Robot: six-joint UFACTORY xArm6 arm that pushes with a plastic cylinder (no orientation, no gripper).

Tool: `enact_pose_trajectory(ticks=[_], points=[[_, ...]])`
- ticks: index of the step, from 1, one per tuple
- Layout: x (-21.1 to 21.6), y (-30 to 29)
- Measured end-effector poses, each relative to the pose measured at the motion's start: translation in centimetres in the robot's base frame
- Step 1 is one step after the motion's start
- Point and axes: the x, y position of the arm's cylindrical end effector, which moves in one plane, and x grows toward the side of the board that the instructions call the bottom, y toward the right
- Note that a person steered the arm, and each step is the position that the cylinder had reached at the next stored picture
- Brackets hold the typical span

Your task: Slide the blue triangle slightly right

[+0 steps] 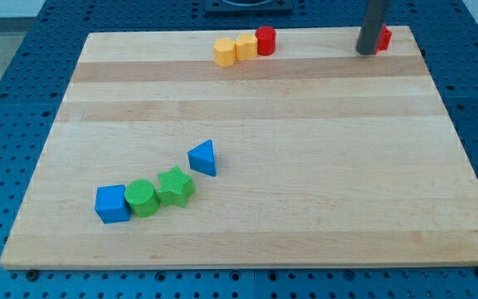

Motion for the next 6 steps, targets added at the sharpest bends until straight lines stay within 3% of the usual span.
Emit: enact_pose_trajectory(ticks=[2,4,6], points=[[0.0,-0.2],[3.8,-10.8],[10.7,-23.7]])
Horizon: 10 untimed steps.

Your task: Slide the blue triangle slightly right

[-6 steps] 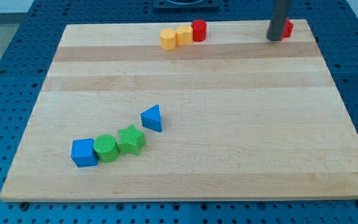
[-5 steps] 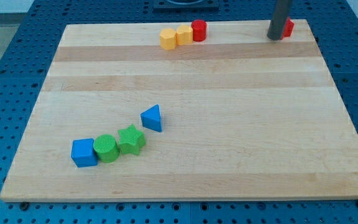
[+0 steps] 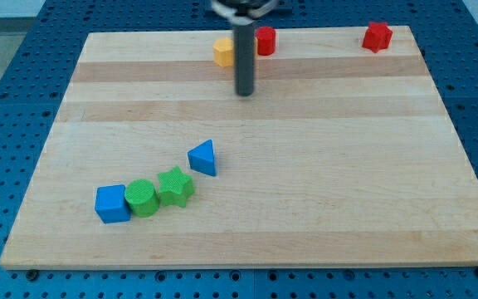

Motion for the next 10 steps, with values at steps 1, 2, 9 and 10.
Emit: enact_pose_trajectory(ticks=[1,2,9,10], points=[[3.3,-6.0],[7.0,-10.5],[13.2,-4.4],[13.5,-1.9]])
